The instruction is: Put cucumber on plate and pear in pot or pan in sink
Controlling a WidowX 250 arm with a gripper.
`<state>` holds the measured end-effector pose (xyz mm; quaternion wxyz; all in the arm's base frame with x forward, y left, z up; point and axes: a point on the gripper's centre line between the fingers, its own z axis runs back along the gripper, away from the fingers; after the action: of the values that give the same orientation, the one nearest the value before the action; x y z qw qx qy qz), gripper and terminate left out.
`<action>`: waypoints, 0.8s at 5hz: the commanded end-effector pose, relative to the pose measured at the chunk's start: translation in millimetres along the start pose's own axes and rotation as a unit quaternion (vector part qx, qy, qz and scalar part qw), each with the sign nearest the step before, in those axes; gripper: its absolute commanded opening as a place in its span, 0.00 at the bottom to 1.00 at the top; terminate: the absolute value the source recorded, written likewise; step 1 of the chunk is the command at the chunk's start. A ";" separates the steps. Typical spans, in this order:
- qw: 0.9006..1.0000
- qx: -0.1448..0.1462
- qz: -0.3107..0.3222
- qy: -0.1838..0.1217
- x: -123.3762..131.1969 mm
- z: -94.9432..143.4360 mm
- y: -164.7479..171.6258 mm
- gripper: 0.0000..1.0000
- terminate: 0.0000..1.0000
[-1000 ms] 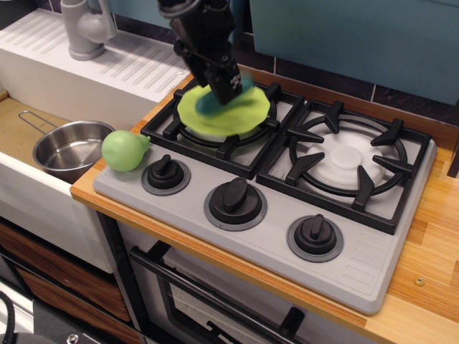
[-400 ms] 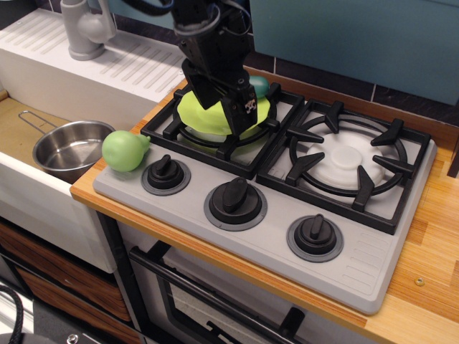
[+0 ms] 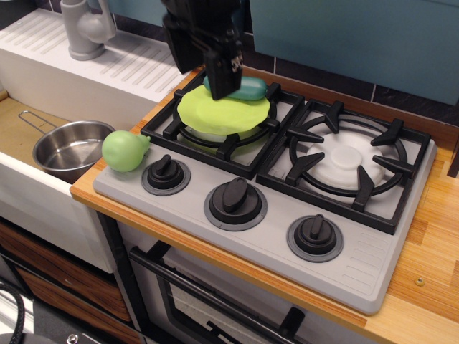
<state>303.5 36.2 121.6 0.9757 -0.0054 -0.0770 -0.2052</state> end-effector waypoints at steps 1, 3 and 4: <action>0.999 0.020 -0.005 -0.033 15.1 22.9 -0.1 1.00 0.00; 0.999 0.020 -0.005 -0.033 15.1 22.9 -0.1 1.00 0.00; 0.997 0.058 0.028 -0.045 1.7 15.9 14.9 1.00 0.00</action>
<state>301.4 51.8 115.8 0.9794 0.0275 -0.1001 -0.1734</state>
